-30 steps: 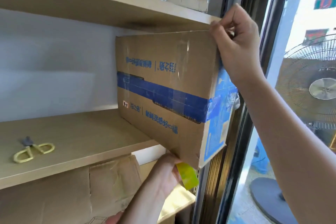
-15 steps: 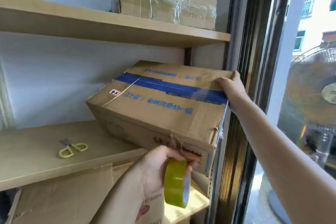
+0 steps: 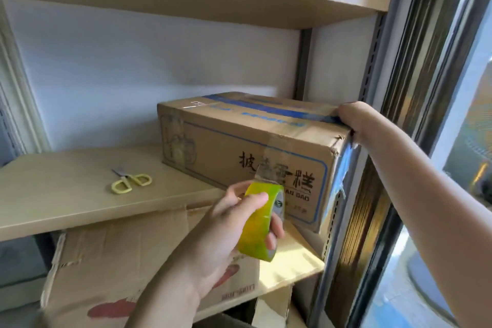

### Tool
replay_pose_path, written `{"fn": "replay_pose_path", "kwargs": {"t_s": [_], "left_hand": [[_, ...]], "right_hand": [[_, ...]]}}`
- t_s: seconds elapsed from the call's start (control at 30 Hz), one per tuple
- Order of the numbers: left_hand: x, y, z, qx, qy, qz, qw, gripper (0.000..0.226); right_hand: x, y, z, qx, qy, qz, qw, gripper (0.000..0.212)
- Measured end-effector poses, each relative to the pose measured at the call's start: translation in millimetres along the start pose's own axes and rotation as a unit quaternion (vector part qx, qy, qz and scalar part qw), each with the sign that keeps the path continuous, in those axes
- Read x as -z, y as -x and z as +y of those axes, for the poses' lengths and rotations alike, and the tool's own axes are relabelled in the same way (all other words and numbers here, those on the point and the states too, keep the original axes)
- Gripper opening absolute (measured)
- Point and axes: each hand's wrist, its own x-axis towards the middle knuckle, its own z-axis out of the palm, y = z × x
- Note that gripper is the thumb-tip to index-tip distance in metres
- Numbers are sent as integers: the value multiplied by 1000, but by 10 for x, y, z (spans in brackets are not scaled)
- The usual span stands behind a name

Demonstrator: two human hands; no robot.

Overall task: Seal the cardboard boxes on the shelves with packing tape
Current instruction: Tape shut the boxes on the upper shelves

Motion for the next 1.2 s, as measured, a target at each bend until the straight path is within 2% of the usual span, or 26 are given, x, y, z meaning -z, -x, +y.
{"fn": "replay_pose_path", "kwargs": {"t_s": [0.03, 0.07, 0.13, 0.17, 0.23, 0.27, 0.33, 0.4, 0.43, 0.5, 0.57, 0.67, 0.77, 0.8, 0.9, 0.97, 1.07, 1.13, 1.2], "left_hand": [[15, 24, -121, 3, -49, 46, 998, 37], [27, 29, -257, 22, -110, 82, 990, 37], [19, -37, -542, 58, -204, 103, 972, 60], [32, -151, -678, 52, -233, 115, 964, 67], [64, -396, -879, 12, -267, 169, 949, 60], [79, -518, -928, -6, -268, 185, 946, 53], [85, -686, -983, -27, -248, 177, 952, 44], [108, -760, -1023, -50, -234, 153, 959, 41], [125, -781, -1041, -59, -221, 144, 963, 39], [136, -827, -1060, -82, -180, 132, 971, 33], [112, -866, -1042, -104, -156, 112, 976, 26], [125, -927, -965, -101, -170, 51, 979, 31], [215, -884, -791, -84, -175, -19, 981, 19], [247, -846, -733, -71, -160, -19, 984, 15], [261, -630, -565, -45, -95, -26, 994, 27], [194, -433, -441, -70, -98, -78, 990, 34], [20, -109, -181, -111, -80, -91, 986, 38], [-162, 84, 37, -144, -42, -80, 985, 39], [-365, 204, 278, -175, -7, -55, 983, 39]], "right_hand": [[-3, 22, 4, 4, 5, 10, 1000, 7], [9, 71, -9, 12, 7, 21, 1000, 13], [43, 146, -27, 45, 16, 46, 998, 19], [77, 227, -65, 78, 46, 69, 994, 27], [123, 577, -159, 174, 96, 109, 974, 34], [127, 818, -203, 217, 91, 101, 967, 31], [103, 1329, -186, 307, 101, 42, 945, 42], [63, 1705, -21, 394, 160, -8, 905, 47], [54, 1752, 125, 437, 173, -1, 883, 48], [28, 1675, 429, 478, 135, 27, 867, 54], [-39, 1570, 632, 495, 49, 26, 867, 54], [-191, 1531, 658, 509, -35, 50, 859, 44], [-261, 1545, 568, 508, -66, 68, 856, 38], [-267, 1556, 532, 503, -70, 68, 859, 37], [-265, 1687, 371, 493, -84, 61, 864, 34], [-217, 1844, 173, 495, -91, 55, 862, 32], [3, 2048, -224, 500, -114, 38, 858, 22], [220, 2110, -517, 459, -186, 12, 869, 12], [441, 2061, -787, 367, -297, -12, 882, 6]]}}
